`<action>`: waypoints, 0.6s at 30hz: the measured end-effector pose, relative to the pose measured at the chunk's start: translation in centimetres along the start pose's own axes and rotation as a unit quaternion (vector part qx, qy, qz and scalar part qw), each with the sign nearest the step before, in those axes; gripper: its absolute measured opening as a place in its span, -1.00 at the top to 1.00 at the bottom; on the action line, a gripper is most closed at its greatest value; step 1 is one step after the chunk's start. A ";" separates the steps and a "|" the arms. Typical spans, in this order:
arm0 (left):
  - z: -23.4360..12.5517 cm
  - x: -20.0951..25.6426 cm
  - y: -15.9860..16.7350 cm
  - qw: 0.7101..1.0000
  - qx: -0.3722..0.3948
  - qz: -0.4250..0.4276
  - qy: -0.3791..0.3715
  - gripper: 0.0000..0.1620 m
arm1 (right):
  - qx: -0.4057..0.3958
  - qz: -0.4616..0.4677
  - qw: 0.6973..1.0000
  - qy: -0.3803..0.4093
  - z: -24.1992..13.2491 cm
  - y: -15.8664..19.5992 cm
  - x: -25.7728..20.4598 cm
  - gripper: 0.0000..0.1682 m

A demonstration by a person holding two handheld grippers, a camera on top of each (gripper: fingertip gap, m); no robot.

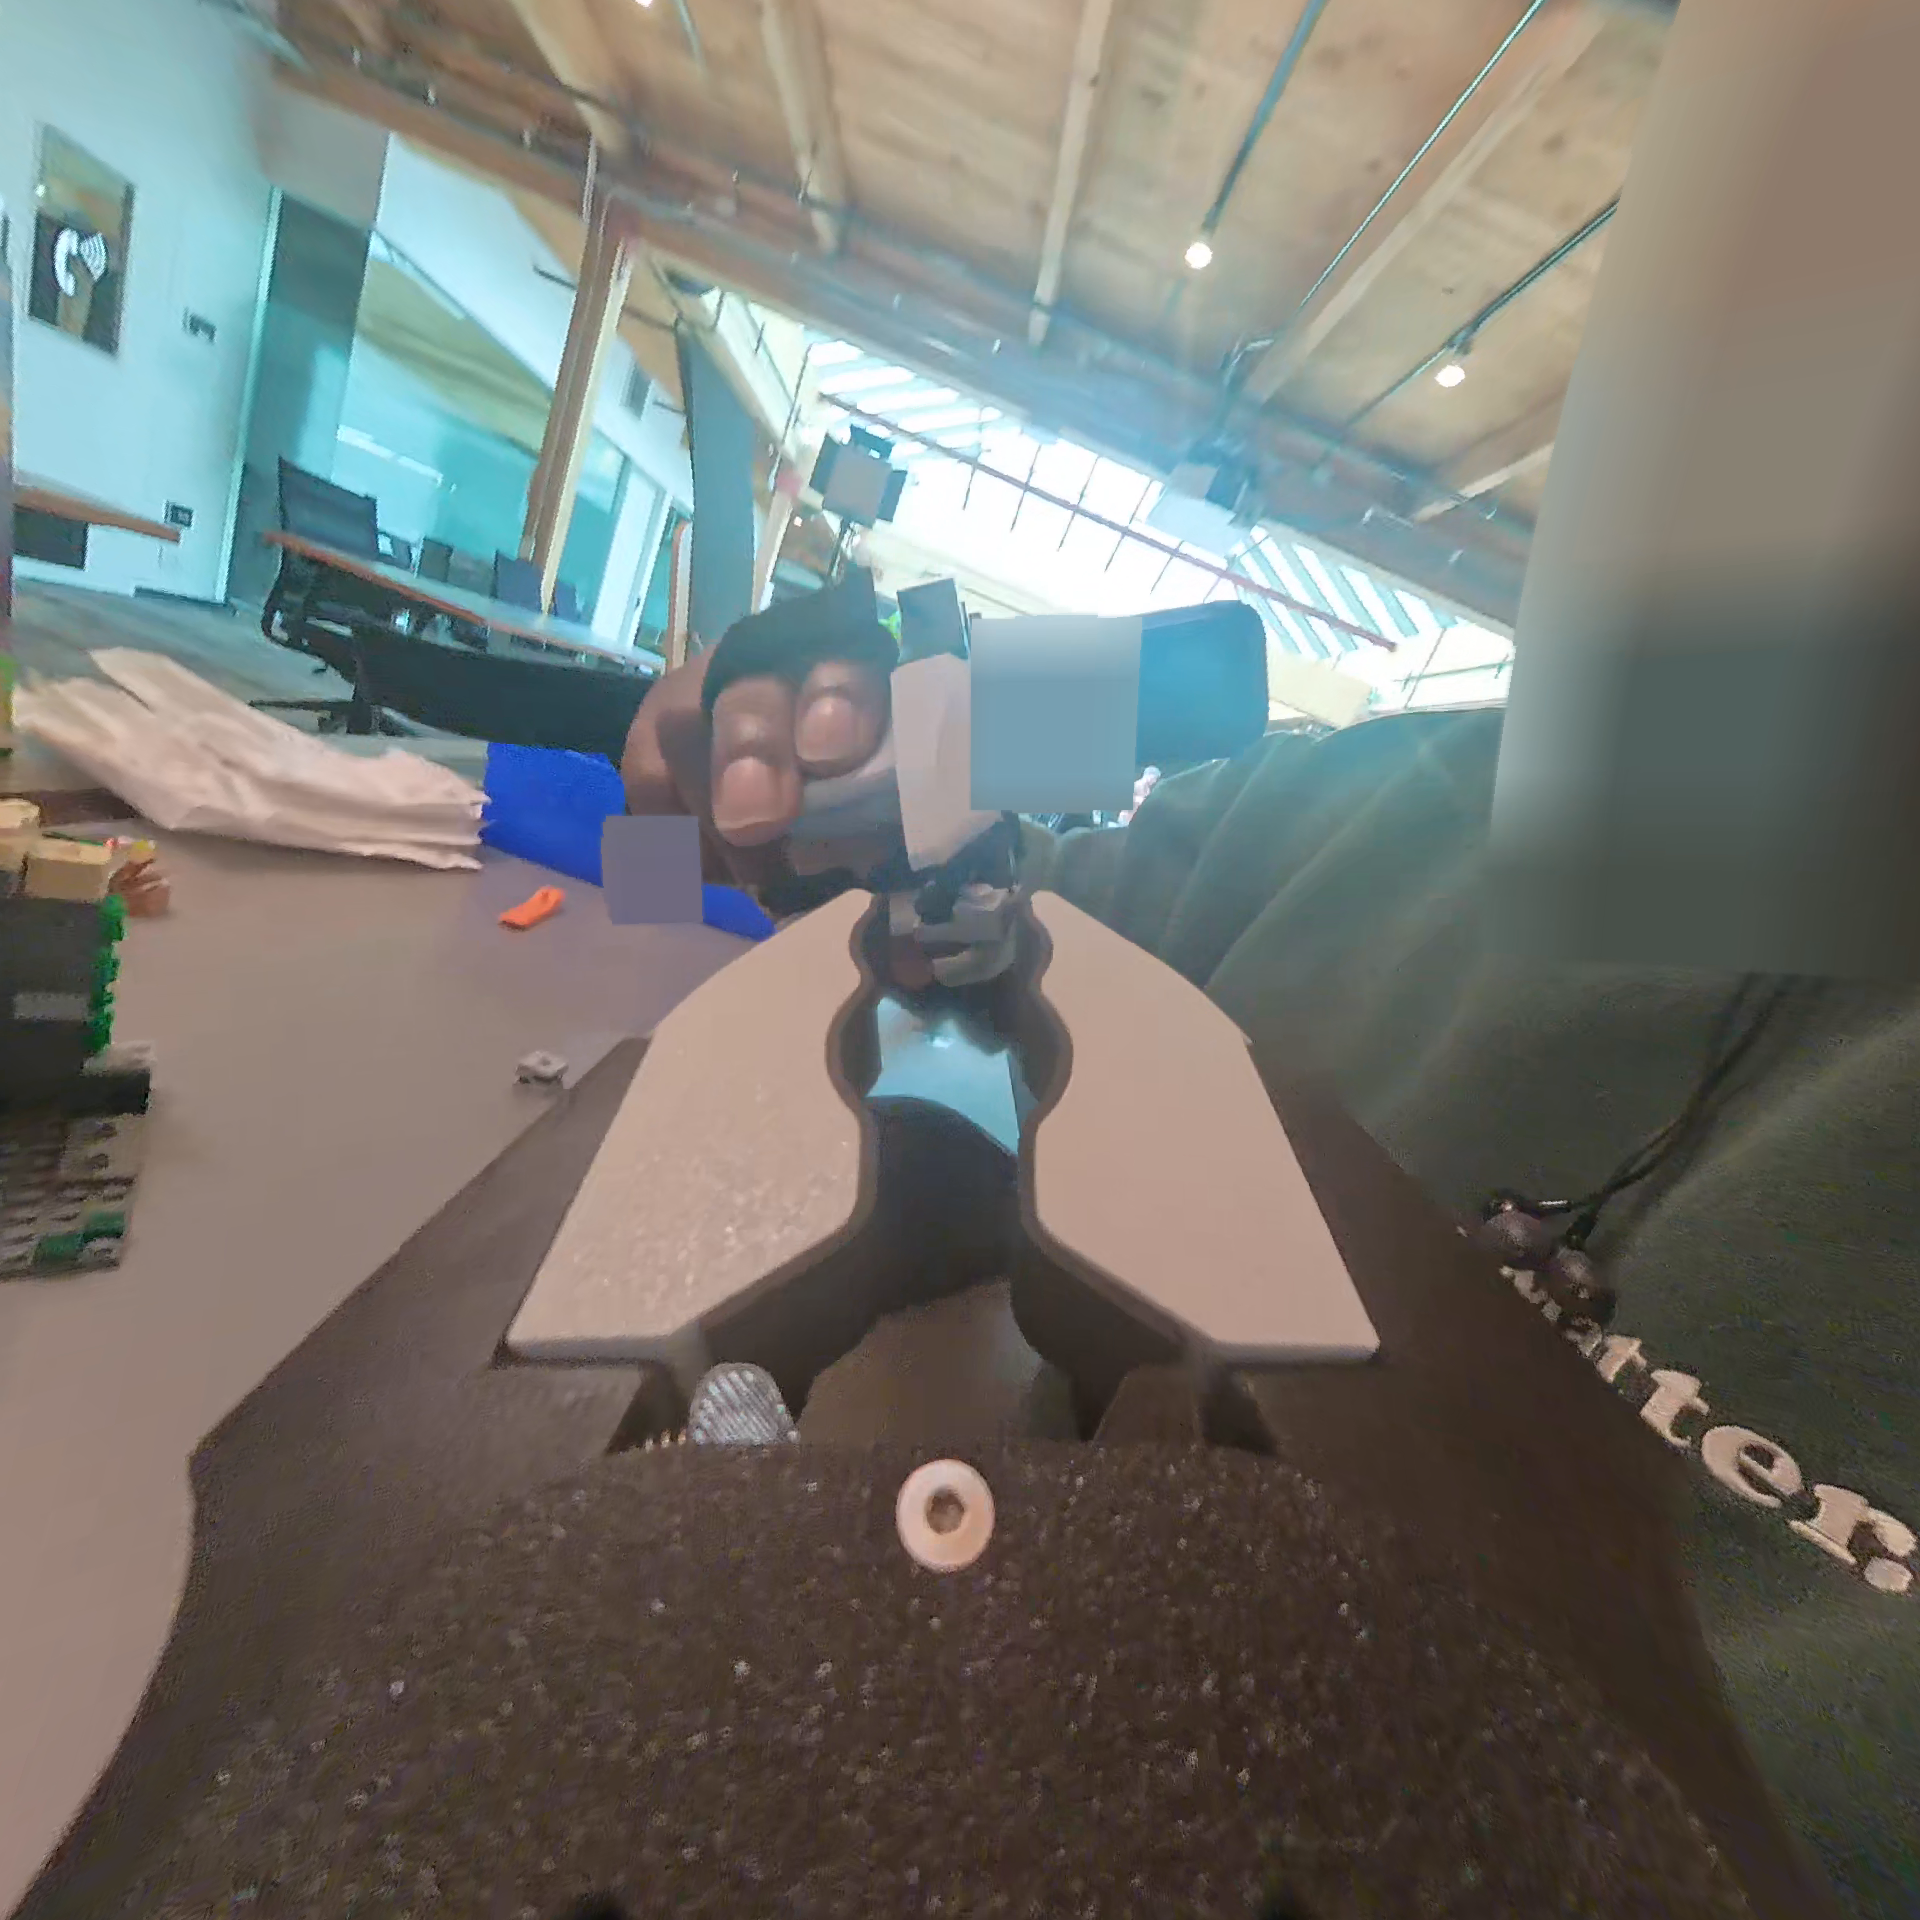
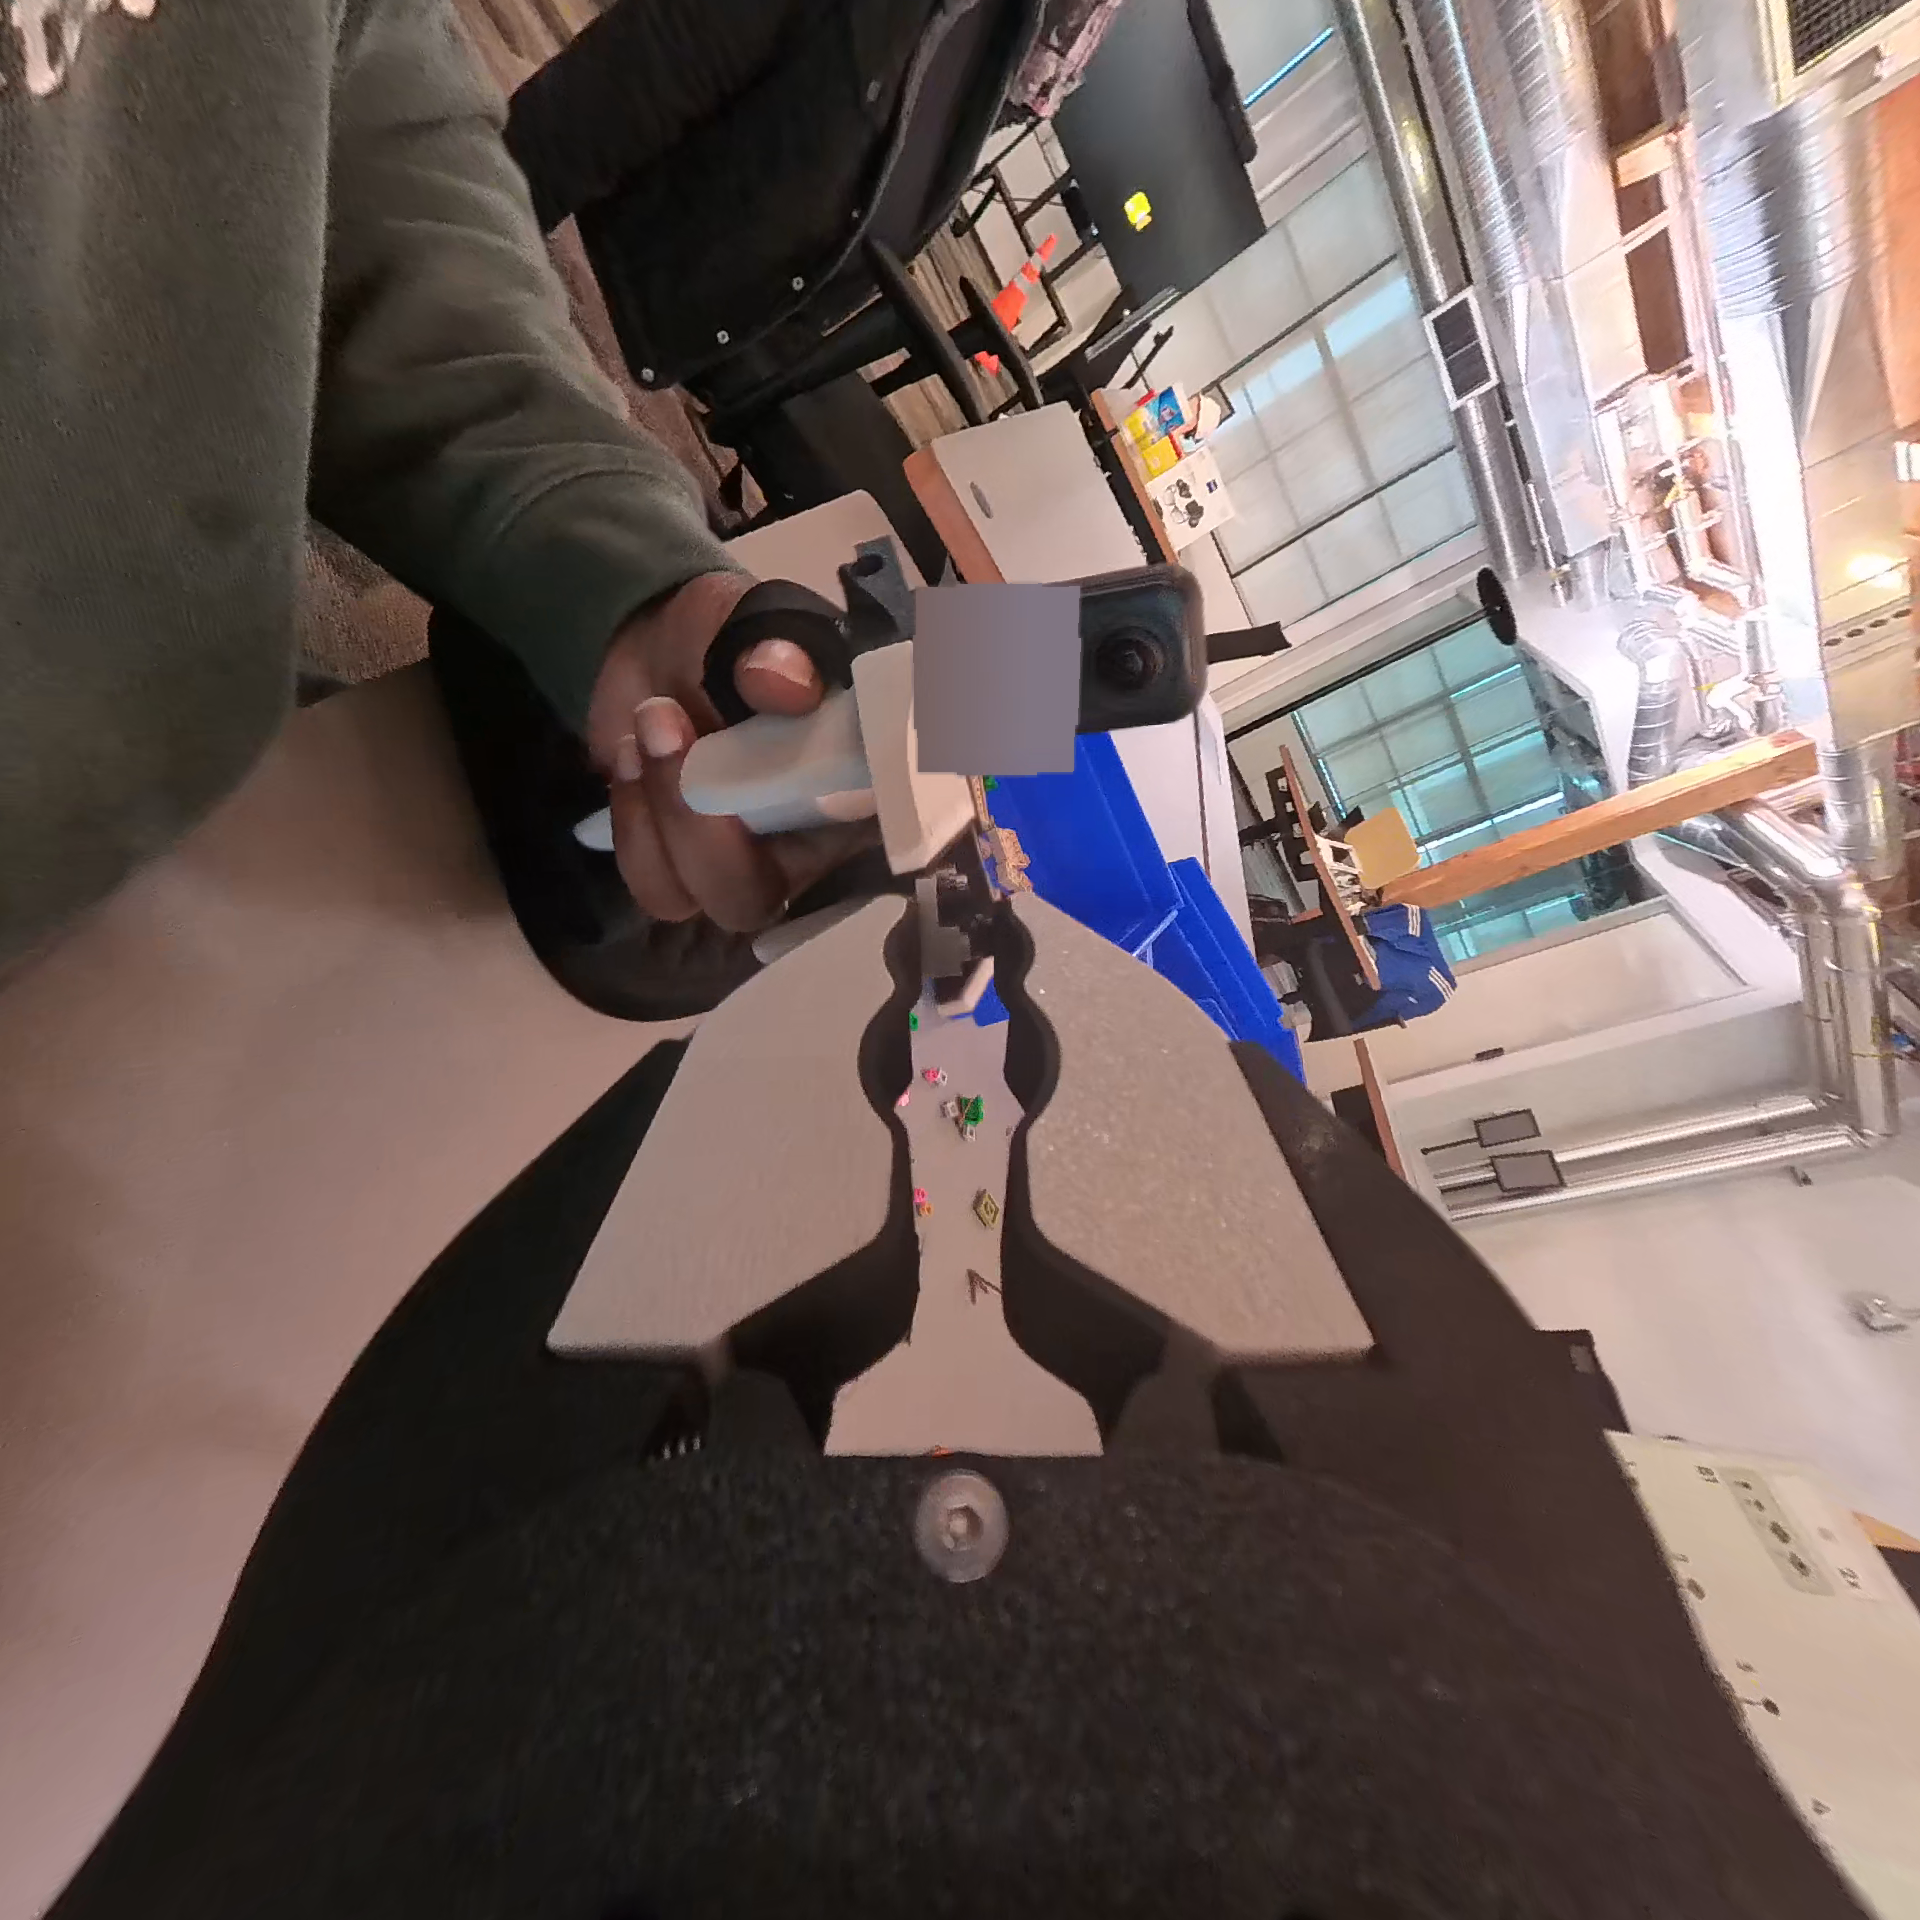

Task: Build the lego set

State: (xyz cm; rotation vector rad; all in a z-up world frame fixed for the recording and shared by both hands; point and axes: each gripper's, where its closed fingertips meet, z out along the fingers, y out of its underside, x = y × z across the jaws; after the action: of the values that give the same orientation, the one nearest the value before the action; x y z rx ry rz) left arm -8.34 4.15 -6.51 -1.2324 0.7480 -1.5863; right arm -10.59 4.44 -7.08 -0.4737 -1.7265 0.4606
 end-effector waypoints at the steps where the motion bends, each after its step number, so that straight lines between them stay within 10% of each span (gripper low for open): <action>1: 0.0 -0.1 0.1 1.000 -0.007 -0.006 0.000 0.73 | 0.000 -0.001 1.000 -0.003 0.1 0.1 -0.1 0.85; 18: -0.2 -0.4 -0.1 0.997 0.056 -0.038 0.029 0.79 | 0.032 0.050 0.998 0.023 0.7 0.6 0.4 0.84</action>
State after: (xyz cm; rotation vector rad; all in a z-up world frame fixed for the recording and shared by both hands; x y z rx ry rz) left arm -8.51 4.59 -6.60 -1.1499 0.6468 -1.7101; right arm -11.28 5.09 -7.24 -0.5226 -1.6439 0.5703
